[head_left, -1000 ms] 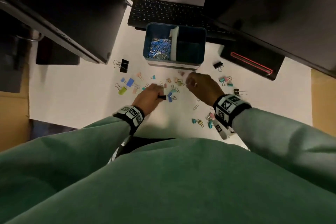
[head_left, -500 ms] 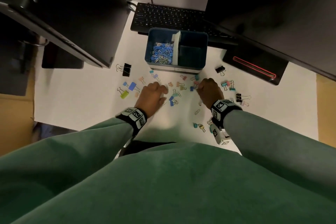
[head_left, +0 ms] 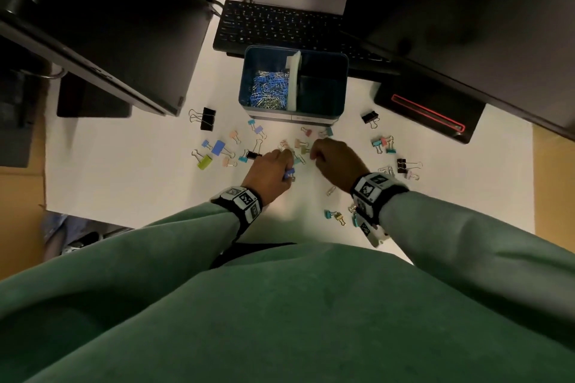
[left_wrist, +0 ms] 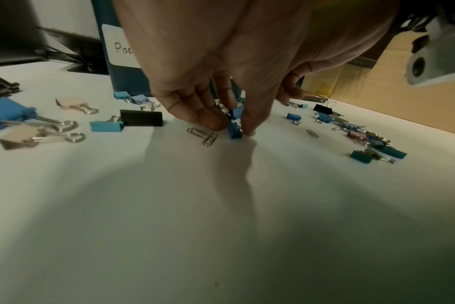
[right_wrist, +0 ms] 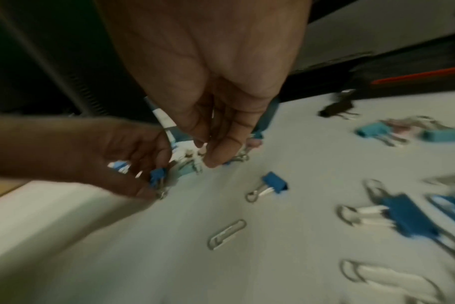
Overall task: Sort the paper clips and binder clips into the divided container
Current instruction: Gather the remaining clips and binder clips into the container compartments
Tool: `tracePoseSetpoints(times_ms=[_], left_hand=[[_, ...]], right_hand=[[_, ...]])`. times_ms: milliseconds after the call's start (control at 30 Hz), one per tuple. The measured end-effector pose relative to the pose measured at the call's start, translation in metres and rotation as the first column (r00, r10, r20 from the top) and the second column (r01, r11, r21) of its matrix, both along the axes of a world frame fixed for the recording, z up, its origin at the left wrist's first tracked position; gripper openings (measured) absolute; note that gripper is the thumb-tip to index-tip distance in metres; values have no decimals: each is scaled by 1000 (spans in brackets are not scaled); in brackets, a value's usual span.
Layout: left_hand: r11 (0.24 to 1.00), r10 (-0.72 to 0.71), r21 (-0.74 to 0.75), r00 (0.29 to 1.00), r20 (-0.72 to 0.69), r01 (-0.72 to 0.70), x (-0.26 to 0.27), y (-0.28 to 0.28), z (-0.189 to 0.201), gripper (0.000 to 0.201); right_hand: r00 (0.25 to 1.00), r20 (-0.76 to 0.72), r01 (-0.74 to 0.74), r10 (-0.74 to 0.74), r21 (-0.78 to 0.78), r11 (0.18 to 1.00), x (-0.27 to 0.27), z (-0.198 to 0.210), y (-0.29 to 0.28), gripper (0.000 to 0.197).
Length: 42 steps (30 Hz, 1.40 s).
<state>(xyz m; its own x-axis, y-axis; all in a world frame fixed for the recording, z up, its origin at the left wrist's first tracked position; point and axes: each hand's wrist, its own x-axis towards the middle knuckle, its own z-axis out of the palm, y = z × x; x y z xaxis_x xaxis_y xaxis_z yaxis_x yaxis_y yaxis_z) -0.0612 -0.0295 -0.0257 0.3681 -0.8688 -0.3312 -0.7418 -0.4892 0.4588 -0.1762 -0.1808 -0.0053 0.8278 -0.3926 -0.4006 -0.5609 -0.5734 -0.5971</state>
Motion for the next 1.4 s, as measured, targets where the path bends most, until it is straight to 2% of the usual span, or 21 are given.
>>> tracePoseSetpoints(times_ms=[133, 300, 367, 433, 500, 567, 667, 767, 867, 1033, 1067, 1100, 1167, 1233, 1266, 1333, 1400], left_hand=[[998, 55, -13, 994, -91, -56, 1, 2, 2, 8], [973, 194, -68, 944, -266, -219, 20, 10, 8, 16], [952, 253, -103, 930, -268, -289, 27, 13, 13, 21], [939, 302, -108, 932, -199, -328, 30, 19, 15, 14], [952, 297, -44, 949, -101, -303, 29, 25, 12, 11], [974, 223, 39, 974, -33, -222, 21, 28, 8, 20], [986, 141, 83, 988, 65, -147, 10, 24, 2, 35], [987, 149, 46, 985, 86, -154, 4, 16, -1, 28], [991, 131, 17, 984, 124, -134, 2, 15, -2, 18], [991, 133, -55, 976, 175, -126, -4, 18, 3, 23], [992, 116, -63, 977, 178, -107, -5, 18, 3, 24], [995, 95, -53, 979, 181, -86, -6, 18, 3, 24], [996, 76, -49, 983, 166, -69, -4, 18, 2, 22], [993, 104, -56, 991, 84, -99, 2, 18, 2, 17], [988, 140, -68, 990, 22, -138, 7, 19, 3, 14], [971, 215, -84, 973, -85, -222, 16, 22, 7, 14], [958, 255, -92, 956, -146, -270, 24, 24, 15, 15]], right_hand=[[994, -64, -101, 92, -155, 983, 18, -15, 19, 21], [989, -97, -132, 110, -257, 957, 24, -22, 25, 26], [987, -121, -134, 104, -274, 952, 24, -23, 25, 28], [984, -144, -141, 105, -269, 953, 22, -23, 21, 29], [983, -159, -121, 87, -224, 967, 18, -21, 16, 26], [989, -136, -80, 62, -127, 989, 11, -16, 9, 19], [996, -41, 88, -84, 129, 988, -7, -3, -5, 7], [960, -26, 268, -277, 349, 898, -29, 8, -20, 12], [897, -42, 368, -440, 623, 690, -49, 10, -31, 28], [857, -146, 416, -494, 763, 495, -66, 10, -31, 9], [867, -151, 415, -476, 749, 517, -66, 9, -28, 6], [895, -140, 392, -424, 703, 594, -65, 9, -25, 9], [962, -117, 269, -245, 524, 808, -63, 4, -17, 18], [990, -133, 73, -36, 285, 956, -61, 0, -10, 21], [986, -152, -36, 65, 182, 983, -61, -2, -8, 21], [956, -188, -215, 224, 67, 974, -60, -9, -4, 22], [938, -197, -288, 285, 13, 957, -60, -12, -2, 15]])
